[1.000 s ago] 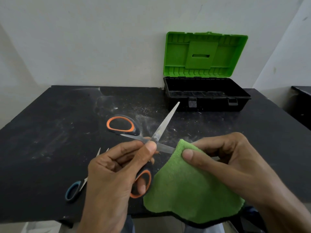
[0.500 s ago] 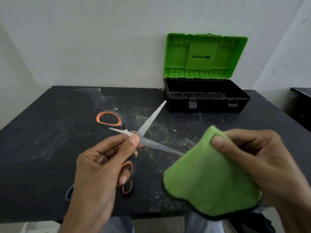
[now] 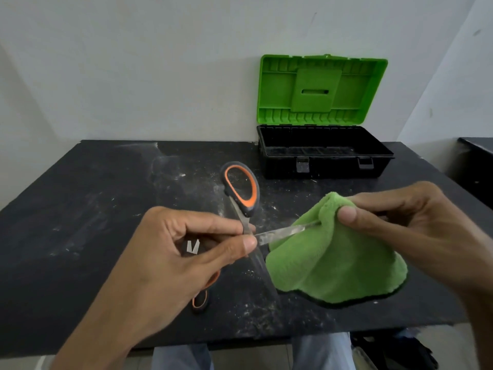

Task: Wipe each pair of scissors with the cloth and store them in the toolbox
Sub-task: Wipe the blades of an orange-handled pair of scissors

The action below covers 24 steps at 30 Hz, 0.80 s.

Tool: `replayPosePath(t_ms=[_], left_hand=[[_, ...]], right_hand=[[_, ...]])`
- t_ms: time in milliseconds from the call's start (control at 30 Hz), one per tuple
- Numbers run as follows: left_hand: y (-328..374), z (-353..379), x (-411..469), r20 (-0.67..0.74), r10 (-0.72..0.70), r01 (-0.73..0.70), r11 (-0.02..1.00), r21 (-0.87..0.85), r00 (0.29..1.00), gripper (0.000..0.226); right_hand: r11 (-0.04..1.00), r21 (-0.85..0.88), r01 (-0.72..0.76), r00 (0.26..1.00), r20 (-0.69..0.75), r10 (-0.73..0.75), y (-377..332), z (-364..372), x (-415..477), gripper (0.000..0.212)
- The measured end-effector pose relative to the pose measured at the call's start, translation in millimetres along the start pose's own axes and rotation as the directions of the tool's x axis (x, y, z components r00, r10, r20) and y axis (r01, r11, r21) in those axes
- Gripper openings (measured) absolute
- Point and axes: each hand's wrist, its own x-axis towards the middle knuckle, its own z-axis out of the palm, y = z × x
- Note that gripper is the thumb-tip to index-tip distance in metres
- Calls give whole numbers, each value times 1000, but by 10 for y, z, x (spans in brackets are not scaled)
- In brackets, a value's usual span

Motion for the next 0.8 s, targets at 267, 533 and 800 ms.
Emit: replayPosePath(t_ms=[267,533,800], left_hand=[[19,-142,40,40,-14,11,996,92,999,15],[45,-102,40,77,-30,23,995,92,997,16],[61,-9,65,150,4,-8,1000,29,989,9]], right_hand=[[999,-40,29,993,112,-24,55,-96,64,23],[987,-133,85,973,225,-53,22,-47,115,23],[996,-59,64,953,301,-43,-96,286,171,22]])
